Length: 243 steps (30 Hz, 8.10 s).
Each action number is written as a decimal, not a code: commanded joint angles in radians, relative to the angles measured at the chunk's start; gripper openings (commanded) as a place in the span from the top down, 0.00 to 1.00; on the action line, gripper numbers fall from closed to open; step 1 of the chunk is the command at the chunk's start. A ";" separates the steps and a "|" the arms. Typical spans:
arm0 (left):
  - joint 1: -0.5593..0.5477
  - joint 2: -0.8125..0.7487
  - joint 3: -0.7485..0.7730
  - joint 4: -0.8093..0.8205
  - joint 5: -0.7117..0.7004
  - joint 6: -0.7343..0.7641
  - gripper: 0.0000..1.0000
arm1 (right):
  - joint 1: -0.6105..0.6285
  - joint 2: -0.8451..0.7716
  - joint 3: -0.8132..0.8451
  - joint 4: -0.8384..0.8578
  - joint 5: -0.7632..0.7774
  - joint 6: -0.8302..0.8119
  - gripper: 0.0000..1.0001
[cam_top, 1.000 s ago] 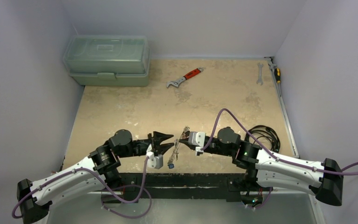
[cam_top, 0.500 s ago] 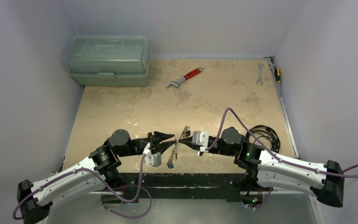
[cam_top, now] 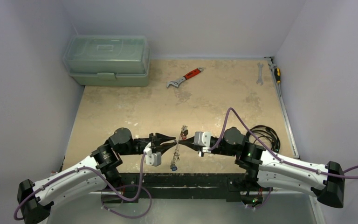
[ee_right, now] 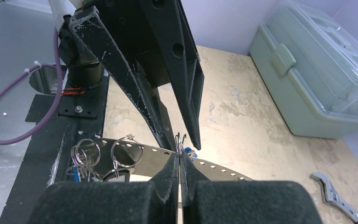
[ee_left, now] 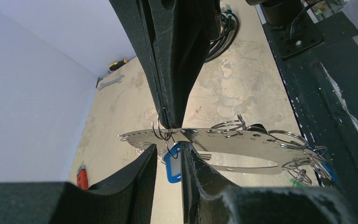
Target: Put the keys on the keyring
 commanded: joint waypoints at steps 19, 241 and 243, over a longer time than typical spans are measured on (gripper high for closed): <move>0.027 0.021 0.022 0.051 0.107 -0.045 0.81 | 0.003 0.014 0.015 0.078 -0.044 0.025 1.00; 0.219 0.073 0.069 0.196 0.421 -0.231 0.79 | 0.003 0.039 0.103 0.123 -0.037 0.006 1.00; 0.219 0.074 0.069 0.196 0.420 -0.230 0.77 | 0.002 0.038 0.103 0.123 -0.039 0.006 1.00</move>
